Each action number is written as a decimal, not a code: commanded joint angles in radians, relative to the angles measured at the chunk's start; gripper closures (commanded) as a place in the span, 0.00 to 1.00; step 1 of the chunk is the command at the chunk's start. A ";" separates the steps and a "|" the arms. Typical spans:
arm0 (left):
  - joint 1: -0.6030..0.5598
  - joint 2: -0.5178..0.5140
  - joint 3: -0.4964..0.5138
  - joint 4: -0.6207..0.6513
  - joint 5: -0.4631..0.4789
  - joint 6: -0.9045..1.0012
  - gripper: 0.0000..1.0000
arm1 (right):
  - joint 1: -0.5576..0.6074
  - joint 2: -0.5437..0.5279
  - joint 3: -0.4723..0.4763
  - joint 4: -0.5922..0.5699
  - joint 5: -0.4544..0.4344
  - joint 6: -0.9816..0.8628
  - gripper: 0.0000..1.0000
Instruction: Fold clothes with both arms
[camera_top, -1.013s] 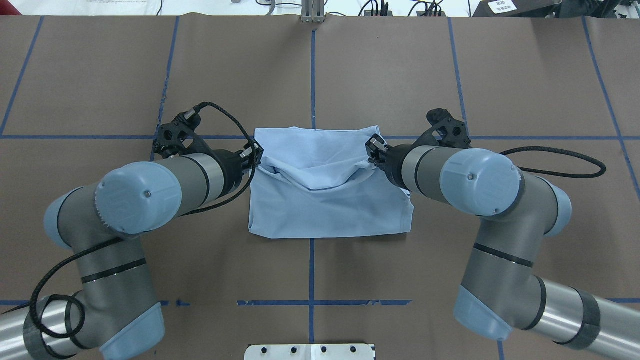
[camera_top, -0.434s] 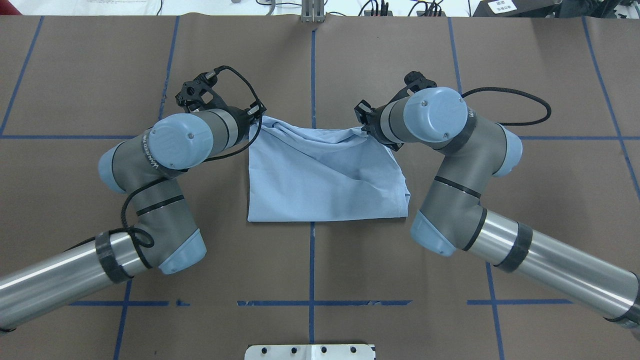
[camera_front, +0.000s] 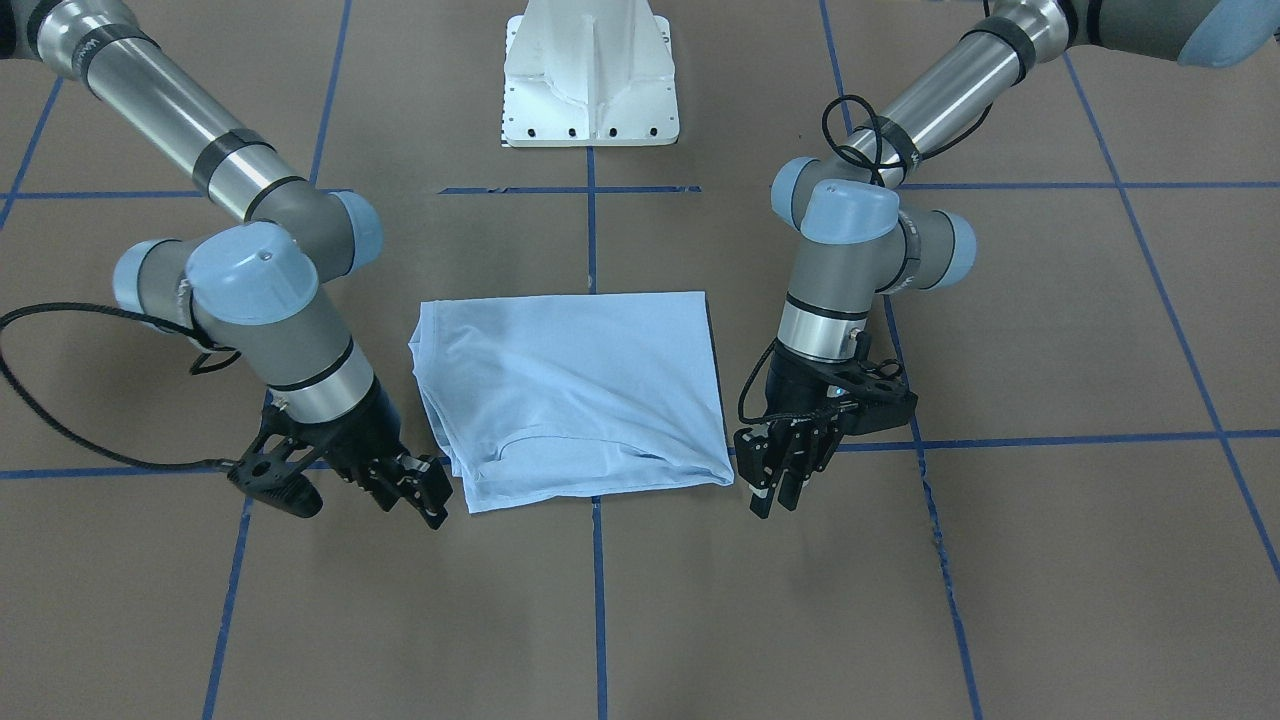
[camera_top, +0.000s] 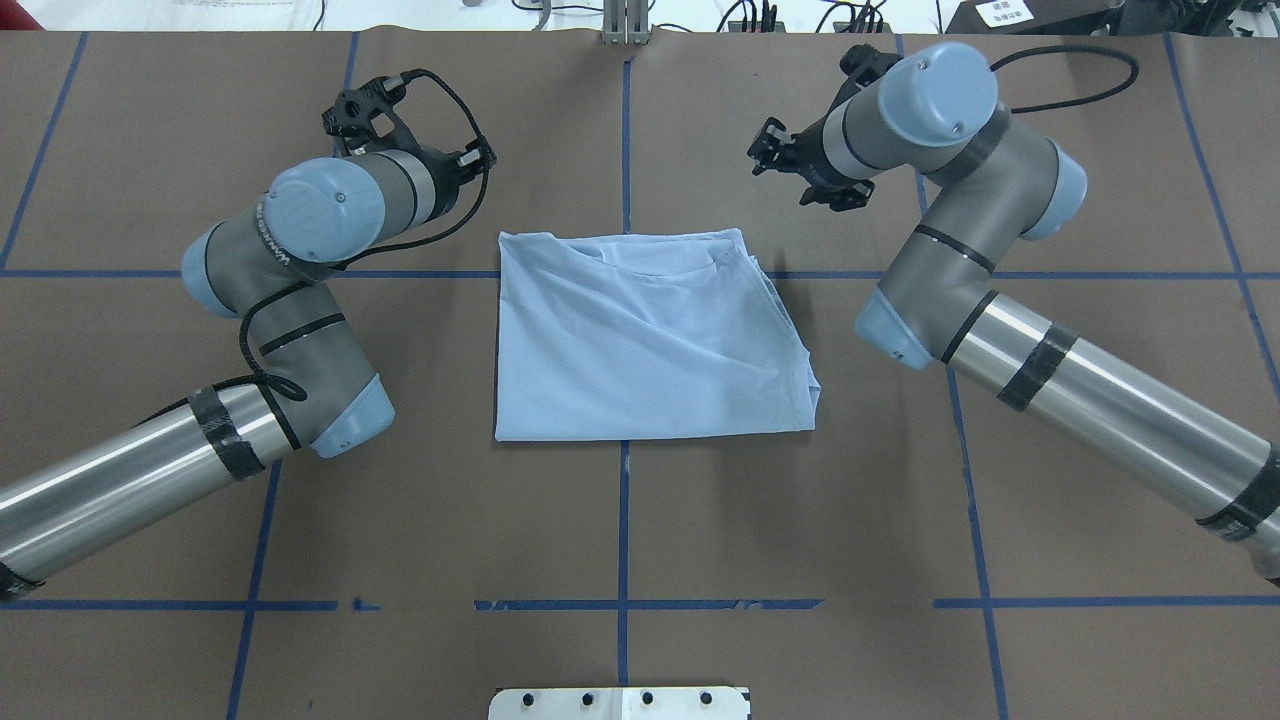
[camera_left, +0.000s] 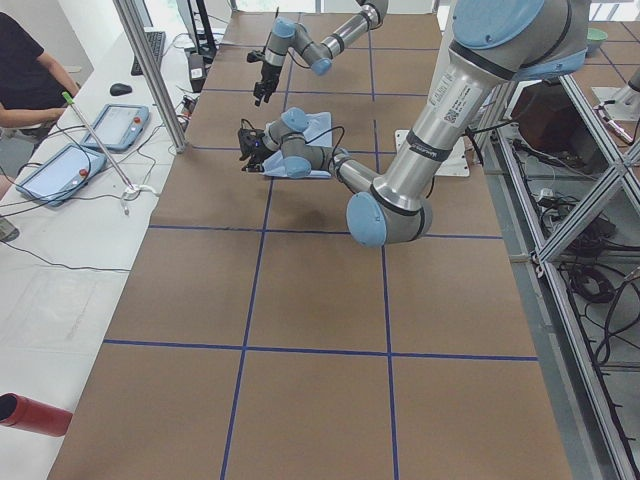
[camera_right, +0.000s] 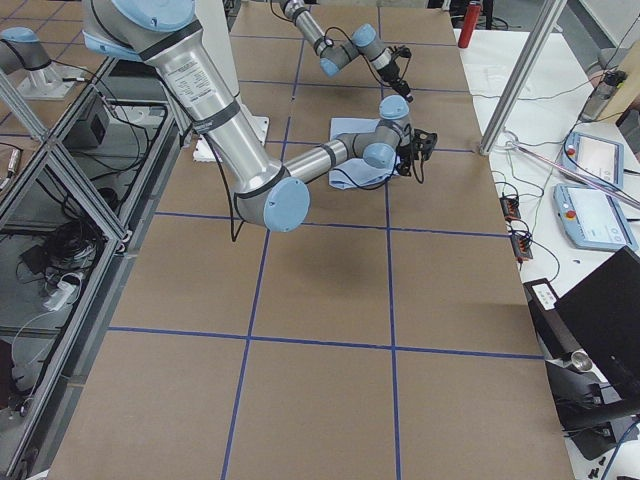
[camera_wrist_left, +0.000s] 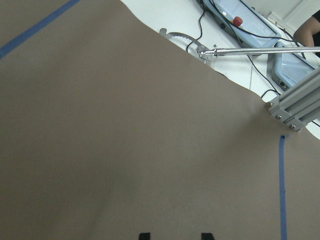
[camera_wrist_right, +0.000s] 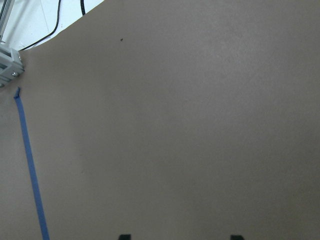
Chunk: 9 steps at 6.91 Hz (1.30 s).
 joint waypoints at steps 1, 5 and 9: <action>-0.092 0.156 -0.224 0.004 -0.224 0.212 0.55 | 0.101 -0.127 0.135 -0.010 0.103 -0.071 0.00; -0.581 0.519 -0.339 0.141 -0.720 1.079 0.56 | 0.509 -0.417 0.183 -0.209 0.414 -0.958 0.00; -0.838 0.524 -0.369 0.621 -0.871 1.458 0.49 | 0.663 -0.584 0.453 -0.659 0.407 -1.309 0.00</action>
